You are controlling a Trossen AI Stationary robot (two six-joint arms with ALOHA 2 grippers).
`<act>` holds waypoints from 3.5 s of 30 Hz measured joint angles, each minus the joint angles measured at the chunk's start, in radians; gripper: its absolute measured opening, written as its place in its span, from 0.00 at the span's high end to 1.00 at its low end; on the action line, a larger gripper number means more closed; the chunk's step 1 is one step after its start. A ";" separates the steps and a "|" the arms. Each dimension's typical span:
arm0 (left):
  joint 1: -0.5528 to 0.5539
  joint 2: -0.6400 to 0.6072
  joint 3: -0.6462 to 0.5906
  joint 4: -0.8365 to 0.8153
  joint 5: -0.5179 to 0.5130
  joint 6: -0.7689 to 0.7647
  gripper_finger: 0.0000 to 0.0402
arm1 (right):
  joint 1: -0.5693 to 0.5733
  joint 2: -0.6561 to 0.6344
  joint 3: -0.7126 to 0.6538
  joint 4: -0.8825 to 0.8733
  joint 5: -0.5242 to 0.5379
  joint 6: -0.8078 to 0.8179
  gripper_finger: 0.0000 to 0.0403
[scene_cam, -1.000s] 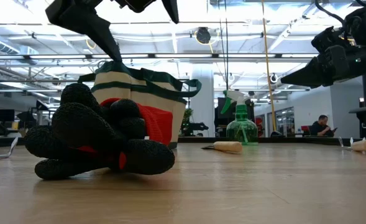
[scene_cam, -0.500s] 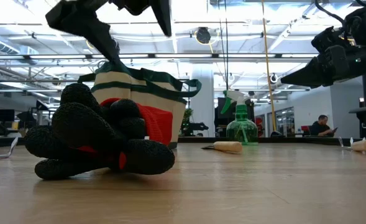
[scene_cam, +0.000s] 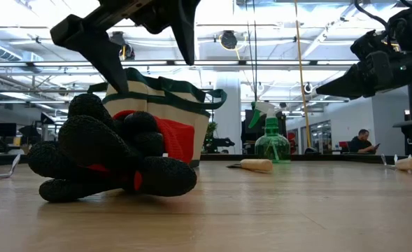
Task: Pick & Place Garden tools in Gardening bag
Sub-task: Put the red gloves into the green gardening bag
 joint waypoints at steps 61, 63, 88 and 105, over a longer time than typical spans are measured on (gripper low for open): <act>0.014 0.212 0.001 0.062 0.289 0.117 0.82 | 0.000 0.000 0.000 0.000 -0.002 0.003 1.00; 0.014 0.204 0.001 0.061 0.333 0.153 0.88 | 0.000 0.000 0.000 0.000 -0.002 0.003 1.00; 0.054 -0.292 0.000 0.152 -0.115 0.364 0.87 | 0.000 0.000 0.000 0.001 -0.002 0.000 1.00; 0.400 -0.326 0.000 -0.121 -0.154 0.647 0.87 | 0.000 0.000 0.000 0.000 -0.002 0.002 1.00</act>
